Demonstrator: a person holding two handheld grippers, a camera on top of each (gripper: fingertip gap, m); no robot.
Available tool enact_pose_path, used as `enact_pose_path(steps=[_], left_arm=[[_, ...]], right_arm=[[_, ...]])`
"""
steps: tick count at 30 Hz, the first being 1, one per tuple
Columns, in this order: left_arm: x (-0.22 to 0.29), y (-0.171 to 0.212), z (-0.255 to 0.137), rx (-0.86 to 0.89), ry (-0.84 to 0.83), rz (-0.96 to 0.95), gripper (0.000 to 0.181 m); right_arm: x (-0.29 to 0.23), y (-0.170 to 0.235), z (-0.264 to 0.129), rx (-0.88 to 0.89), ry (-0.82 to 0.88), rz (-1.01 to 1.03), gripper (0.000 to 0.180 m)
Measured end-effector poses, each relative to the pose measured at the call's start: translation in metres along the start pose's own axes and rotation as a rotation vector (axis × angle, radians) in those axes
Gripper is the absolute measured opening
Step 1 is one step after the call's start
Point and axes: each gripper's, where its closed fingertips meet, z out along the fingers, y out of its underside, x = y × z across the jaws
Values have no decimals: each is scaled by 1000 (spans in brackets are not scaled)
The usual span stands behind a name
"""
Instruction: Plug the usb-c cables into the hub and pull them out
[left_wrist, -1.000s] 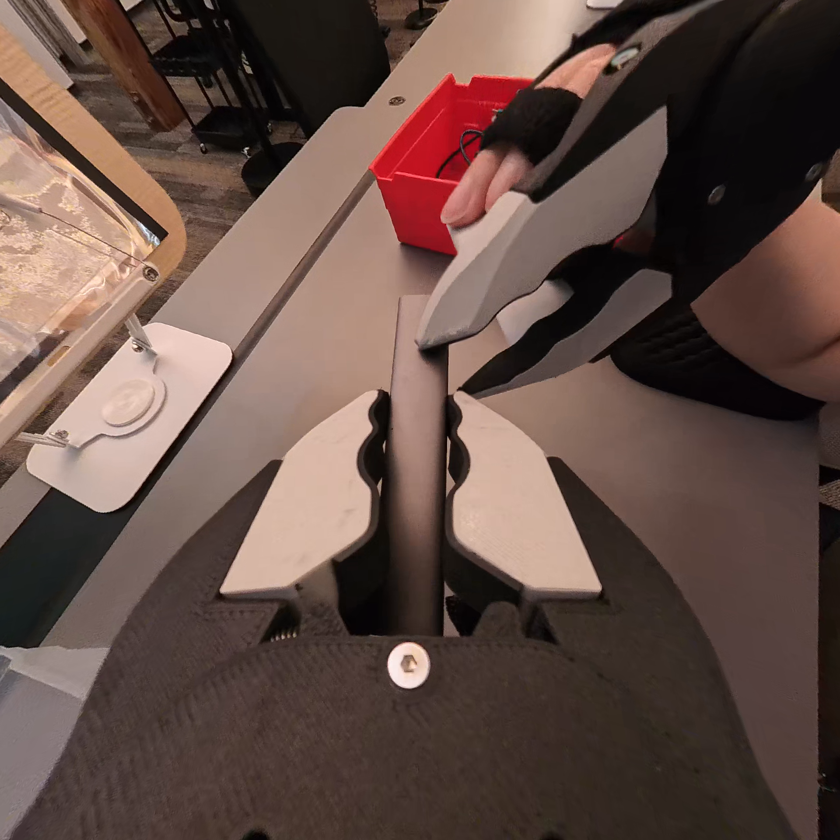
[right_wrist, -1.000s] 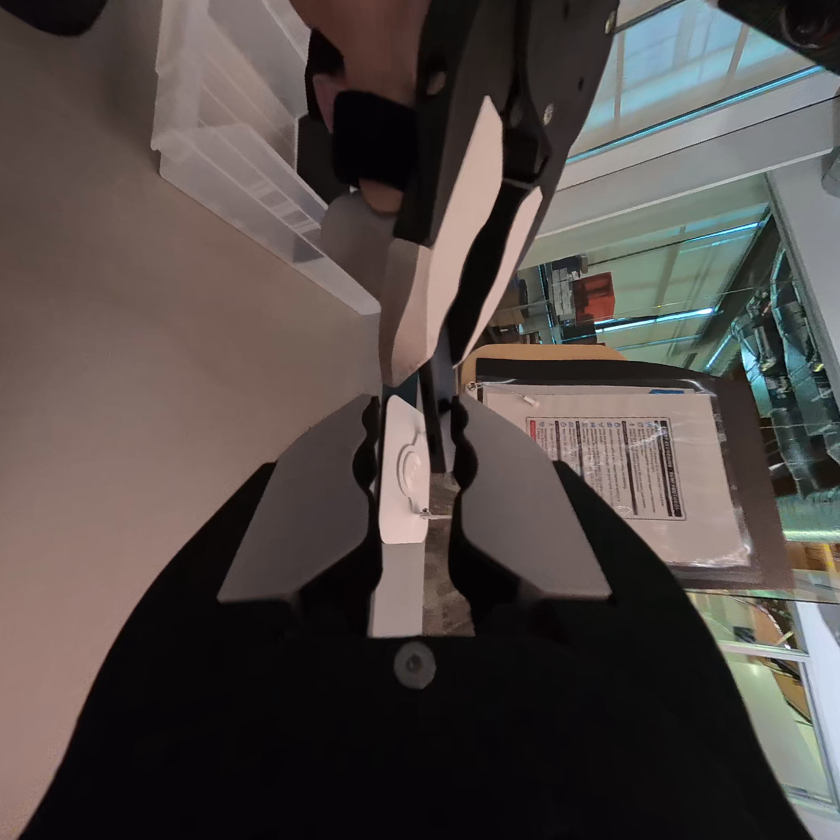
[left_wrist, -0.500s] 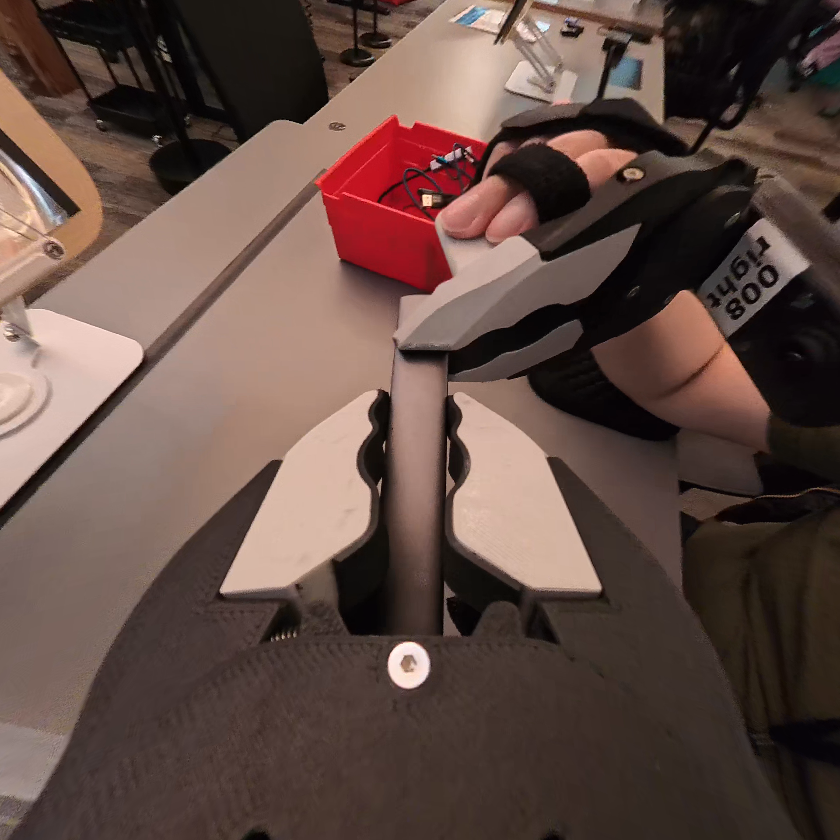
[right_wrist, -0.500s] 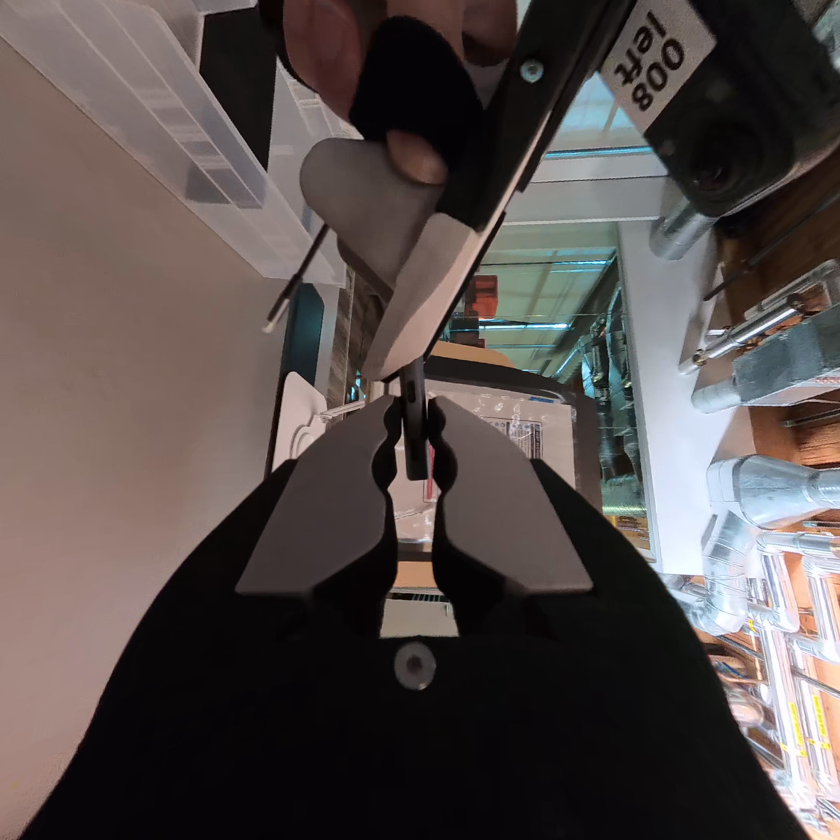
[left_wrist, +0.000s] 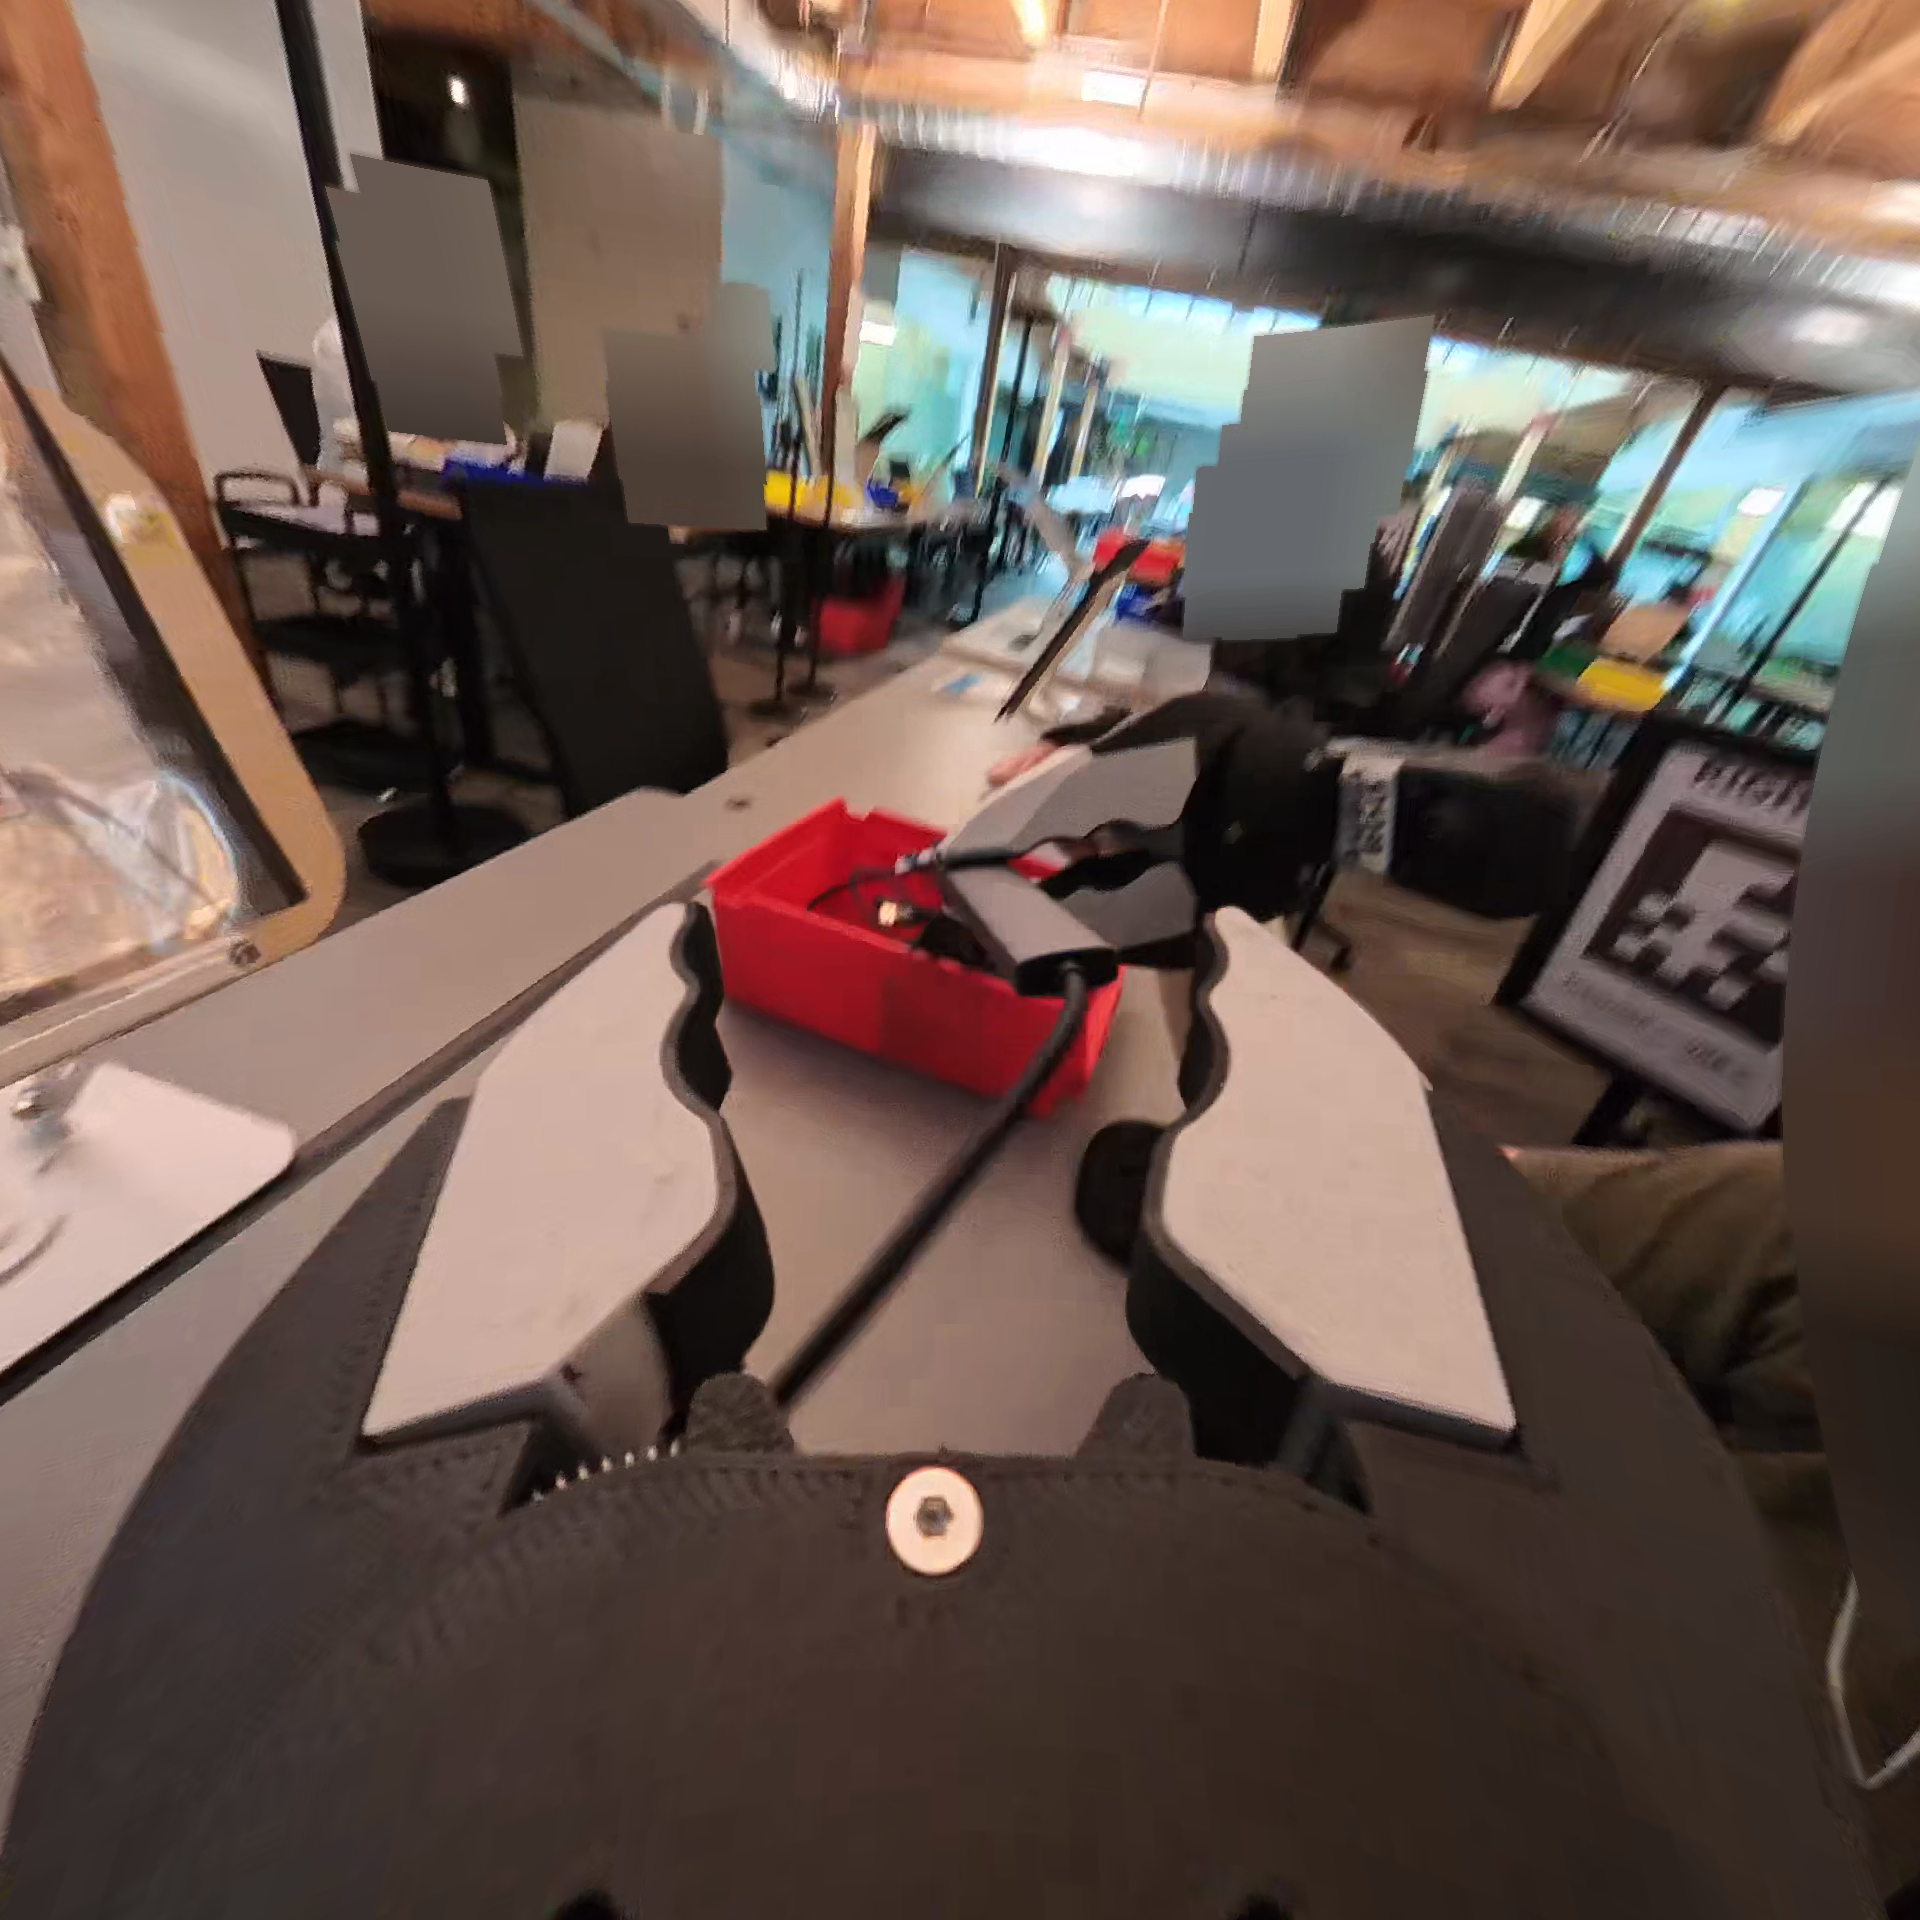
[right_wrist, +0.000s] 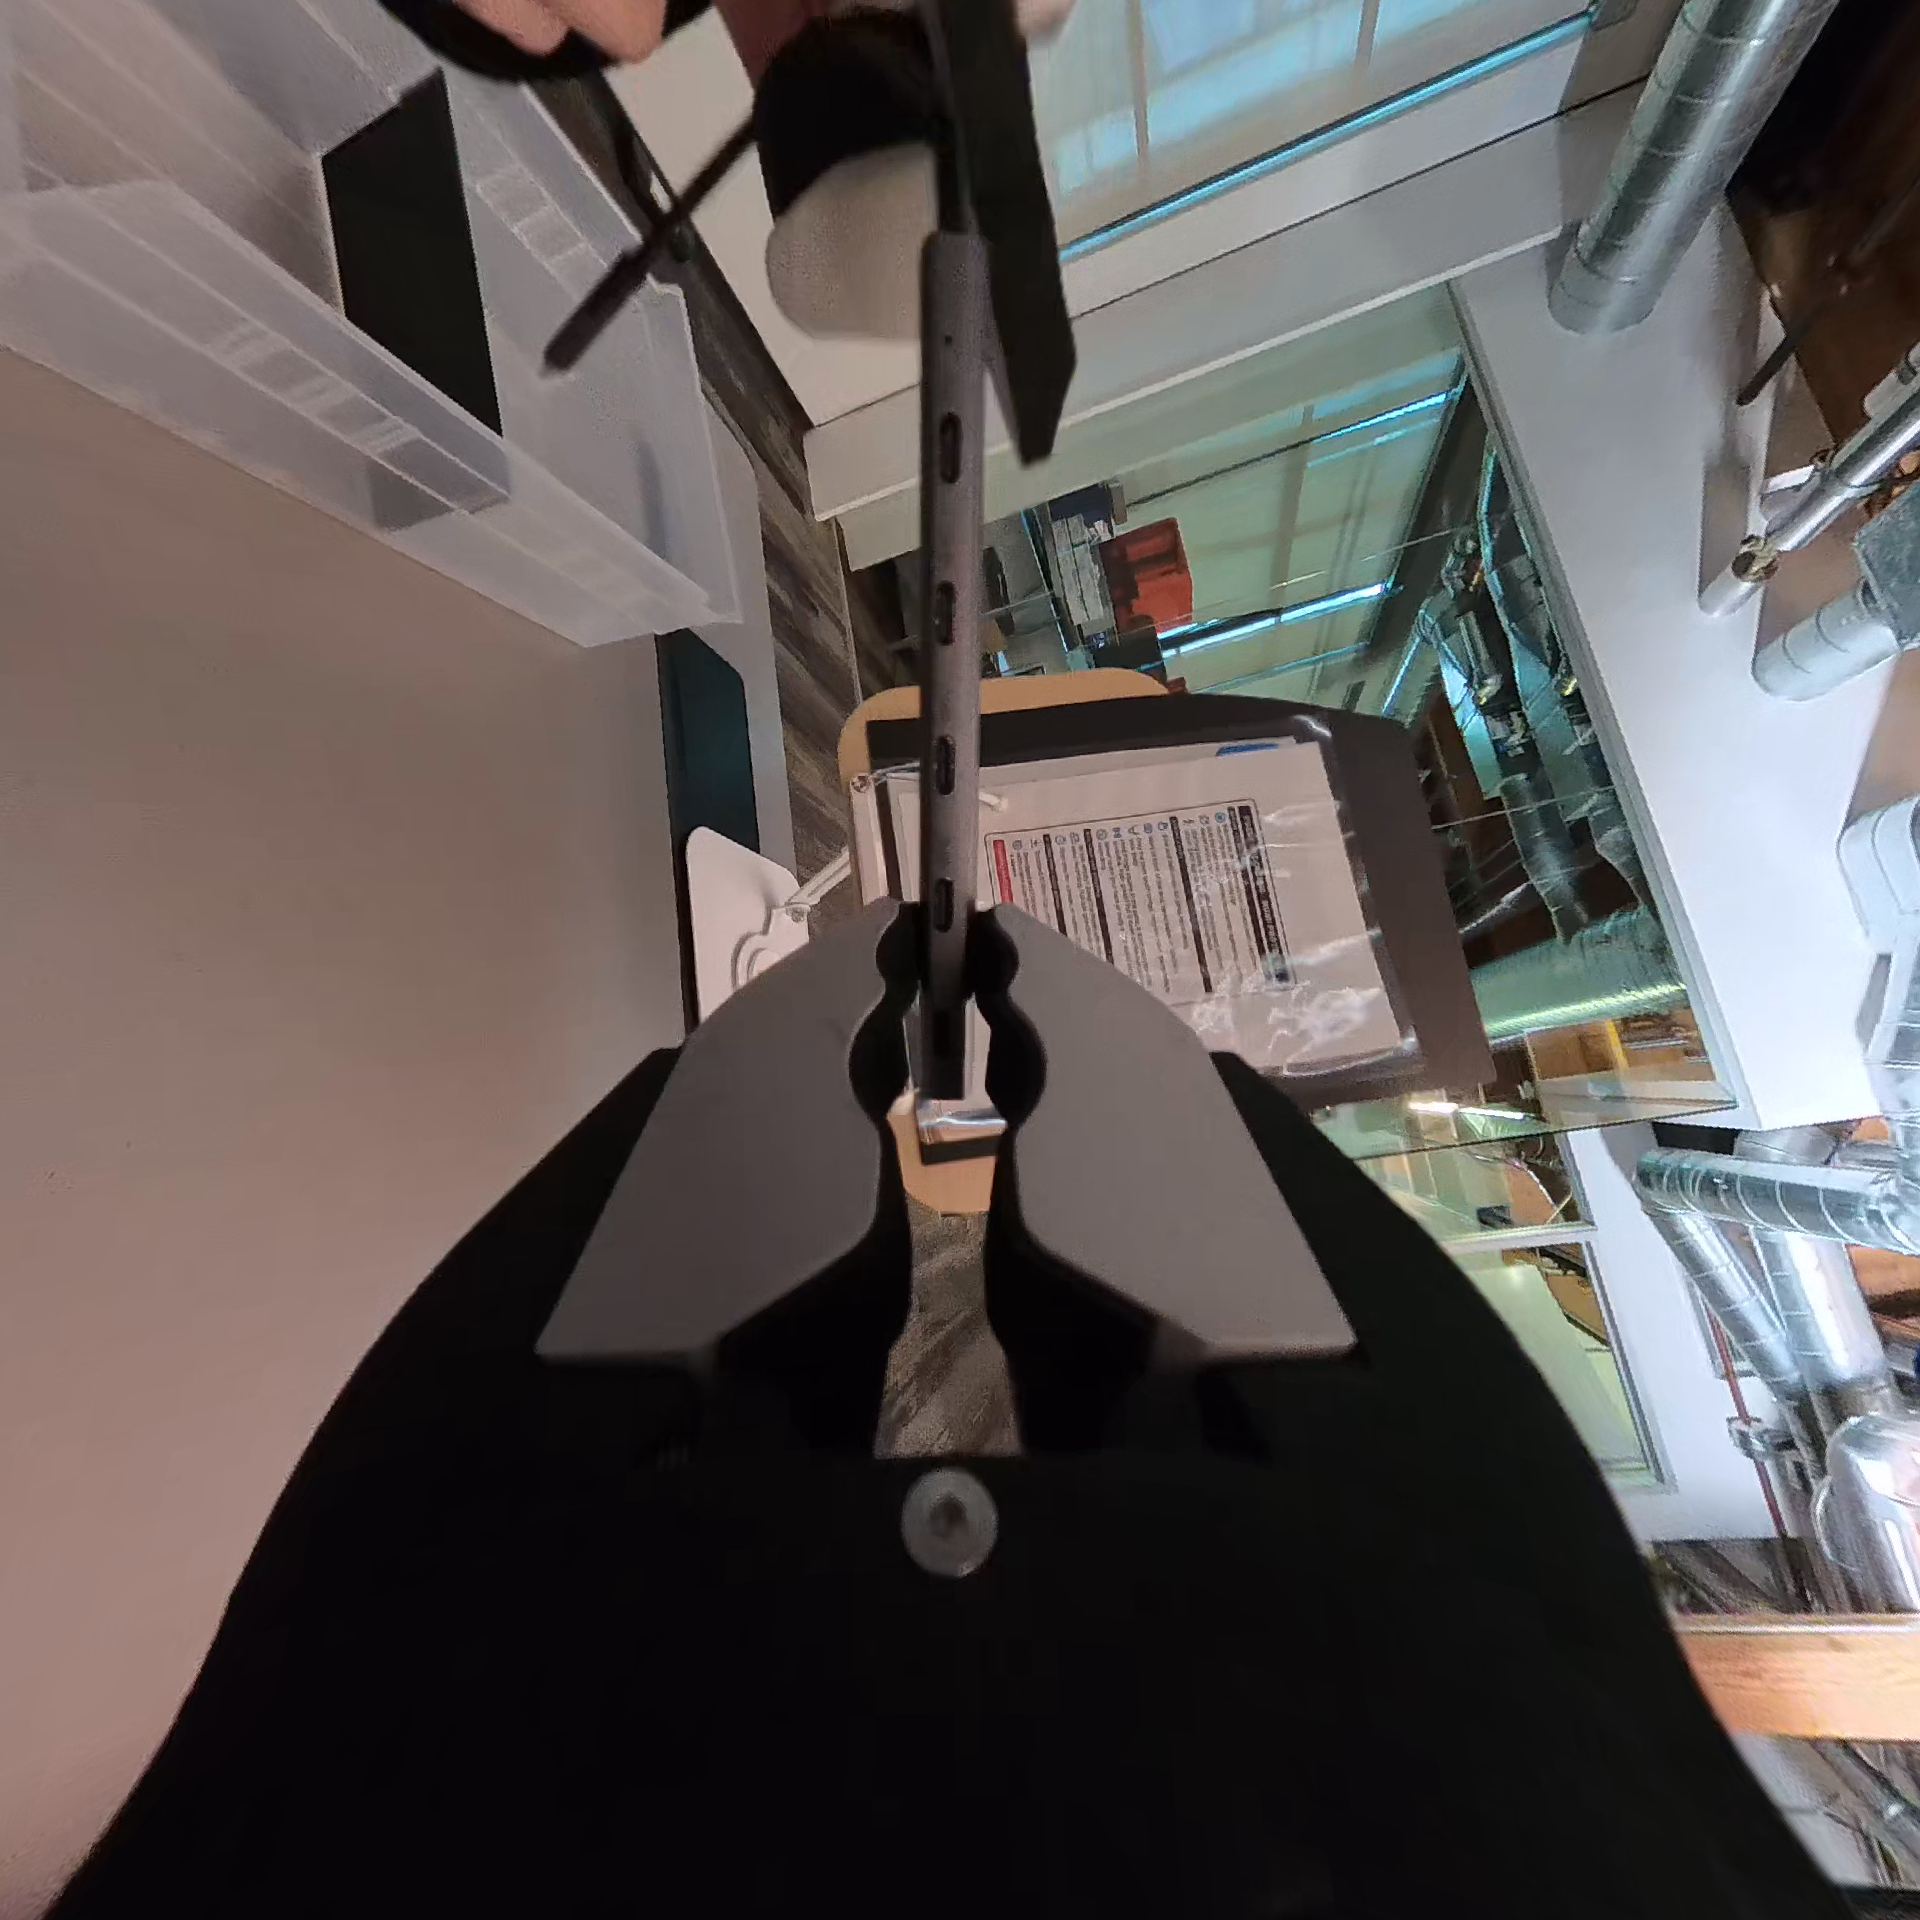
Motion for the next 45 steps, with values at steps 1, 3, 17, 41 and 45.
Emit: enact_pose_path(steps=[1, 3, 17, 41, 45], left_arm=[[0, -7, -6, 33, 1, -12, 87], [-2, -18, -17, 80, -15, -7, 90], [8, -34, -42, 108, 14, 26, 82], [2, -19, -32, 26, 17, 24, 77], [-3, -11, -26, -6, 15, 10, 77]], right_arm=[[4, 4, -4, -14, 7, 2, 10], [10, 13, -12, -55, 24, -7, 10], [74, 171, -180, -442, 322, 471, 10], [-64, 349, -161, -885, -204, 712, 11], [-70, 380, -163, -965, -174, 797, 11]])
